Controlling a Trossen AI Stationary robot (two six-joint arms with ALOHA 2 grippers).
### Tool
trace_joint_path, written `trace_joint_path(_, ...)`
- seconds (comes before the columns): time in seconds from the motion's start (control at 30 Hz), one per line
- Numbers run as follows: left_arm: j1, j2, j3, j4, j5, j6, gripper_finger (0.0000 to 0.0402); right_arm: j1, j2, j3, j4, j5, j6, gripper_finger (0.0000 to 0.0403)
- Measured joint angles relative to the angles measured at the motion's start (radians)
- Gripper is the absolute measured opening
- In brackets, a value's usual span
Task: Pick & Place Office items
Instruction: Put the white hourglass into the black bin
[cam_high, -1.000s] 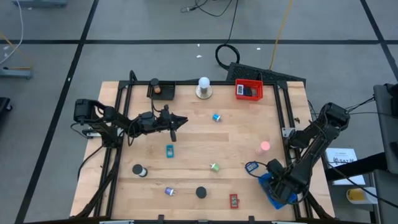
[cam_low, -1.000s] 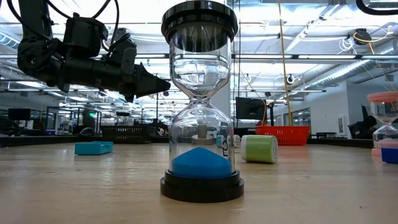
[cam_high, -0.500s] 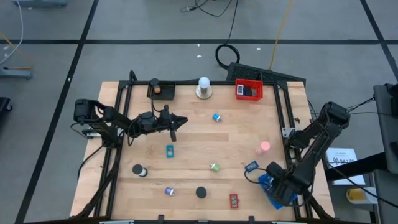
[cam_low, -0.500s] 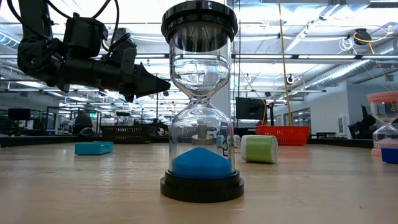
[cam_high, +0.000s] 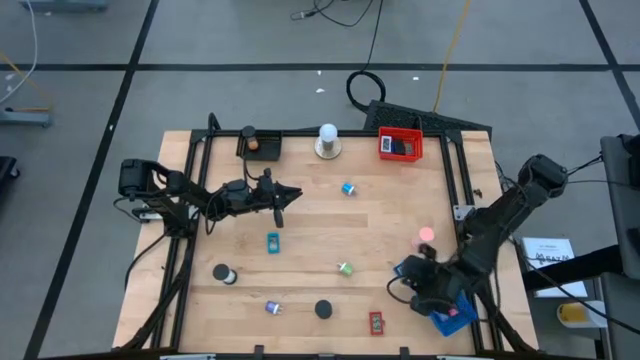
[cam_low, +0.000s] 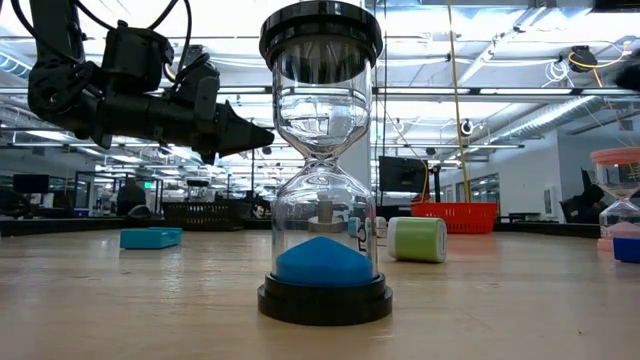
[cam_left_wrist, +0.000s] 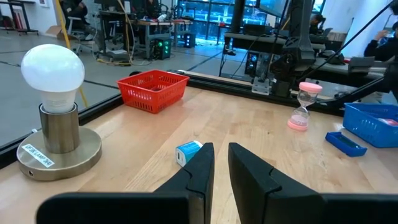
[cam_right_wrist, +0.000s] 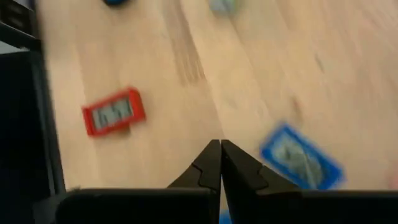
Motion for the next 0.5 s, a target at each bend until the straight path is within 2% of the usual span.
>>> trace_joint_path(0.2, 0.000, 0.000, 0.000, 0.000, 0.000, 0.000, 0.0056, -0.153, -0.035, -0.083, 0.328, -0.008, -0.423, 0.0002)
trace_joint_path(0.4, 0.000, 0.000, 0.000, 0.003, 0.000, -0.014, 0.0056, -0.307, -0.051, -0.089, 0.518, -0.034, -0.768, 0.0001)
trace_joint_path(0.5, -0.002, 0.000, 0.000, 0.004, 0.000, -0.020, 0.0056, -0.393, -0.051, -0.089, 0.590, -0.082, -0.904, 0.0001)
